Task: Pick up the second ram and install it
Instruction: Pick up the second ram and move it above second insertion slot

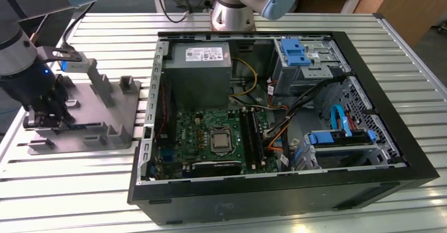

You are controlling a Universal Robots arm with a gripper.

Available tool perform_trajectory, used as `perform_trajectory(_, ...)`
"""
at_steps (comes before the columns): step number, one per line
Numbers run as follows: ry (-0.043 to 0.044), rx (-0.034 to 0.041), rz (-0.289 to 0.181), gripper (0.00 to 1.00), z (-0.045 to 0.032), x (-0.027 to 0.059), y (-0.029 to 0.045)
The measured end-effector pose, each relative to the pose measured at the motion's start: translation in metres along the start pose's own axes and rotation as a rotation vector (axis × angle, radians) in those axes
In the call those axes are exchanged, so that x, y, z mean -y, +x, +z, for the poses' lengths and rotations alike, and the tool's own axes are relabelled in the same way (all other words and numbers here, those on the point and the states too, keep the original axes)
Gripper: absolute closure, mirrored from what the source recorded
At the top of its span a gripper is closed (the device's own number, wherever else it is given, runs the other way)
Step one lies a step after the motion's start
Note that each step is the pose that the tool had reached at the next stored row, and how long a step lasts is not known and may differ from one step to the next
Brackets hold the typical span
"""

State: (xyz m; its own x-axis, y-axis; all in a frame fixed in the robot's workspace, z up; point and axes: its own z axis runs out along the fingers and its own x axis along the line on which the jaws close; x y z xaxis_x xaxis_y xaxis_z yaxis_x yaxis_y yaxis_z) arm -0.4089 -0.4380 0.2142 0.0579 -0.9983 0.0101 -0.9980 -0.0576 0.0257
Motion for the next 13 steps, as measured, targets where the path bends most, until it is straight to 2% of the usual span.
perform_trajectory(1,0.0000,0.0000,0.000,0.77,0.0000,0.0000,0.0000)
perform_trajectory(2,0.0000,0.0000,0.000,0.71,0.0000,0.0000,0.0000)
perform_trajectory(3,0.0001,0.0000,-0.001,0.71,0.0000,0.0000,0.0000)
perform_trajectory(4,0.0000,0.0000,-0.001,0.65,0.0001,0.0000,0.0000)
perform_trajectory(6,0.0002,0.0015,-0.001,0.65,0.0014,-0.0001,-0.0001)
perform_trajectory(8,0.0006,0.0117,-0.001,0.65,0.0037,-0.0008,-0.0002)
perform_trajectory(13,0.0017,0.0252,-0.002,0.65,0.0125,-0.0013,-0.0009)
